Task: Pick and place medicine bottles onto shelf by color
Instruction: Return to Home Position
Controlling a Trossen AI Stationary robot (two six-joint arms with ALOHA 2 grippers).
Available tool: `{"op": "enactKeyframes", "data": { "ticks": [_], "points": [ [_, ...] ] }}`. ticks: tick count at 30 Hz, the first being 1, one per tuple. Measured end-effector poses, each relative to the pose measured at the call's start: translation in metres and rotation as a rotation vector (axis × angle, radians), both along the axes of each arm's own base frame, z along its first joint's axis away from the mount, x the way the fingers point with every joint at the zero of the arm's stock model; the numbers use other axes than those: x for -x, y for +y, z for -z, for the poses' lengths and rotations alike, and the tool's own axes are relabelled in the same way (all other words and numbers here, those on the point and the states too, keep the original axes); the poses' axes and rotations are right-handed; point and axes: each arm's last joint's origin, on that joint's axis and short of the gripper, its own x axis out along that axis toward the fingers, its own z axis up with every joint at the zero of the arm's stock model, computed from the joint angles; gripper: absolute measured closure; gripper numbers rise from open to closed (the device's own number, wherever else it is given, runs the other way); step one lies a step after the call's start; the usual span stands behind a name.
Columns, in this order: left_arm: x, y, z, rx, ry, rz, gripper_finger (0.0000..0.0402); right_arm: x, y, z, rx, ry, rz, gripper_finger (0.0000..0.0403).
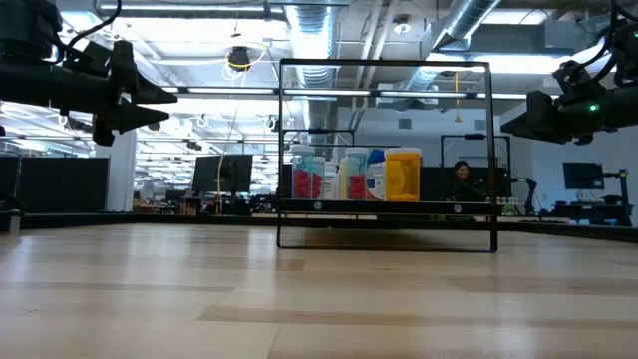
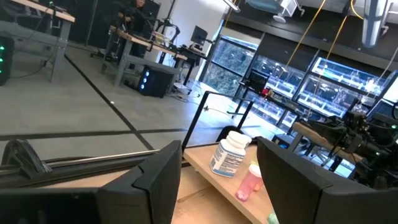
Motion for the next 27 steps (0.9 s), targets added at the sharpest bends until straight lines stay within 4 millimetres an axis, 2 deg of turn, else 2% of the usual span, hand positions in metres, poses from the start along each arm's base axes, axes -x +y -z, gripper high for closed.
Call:
{"op": "enactKeyframes", "data": {
  "ticks": [27],
  "points": [
    [-0.0020,-0.0025,0.0004,0.004,0.003,0.033,0.0203,0.0000,0.0000,0.0001,-0.001,0.000,0.000,0.0175]
  ]
}}
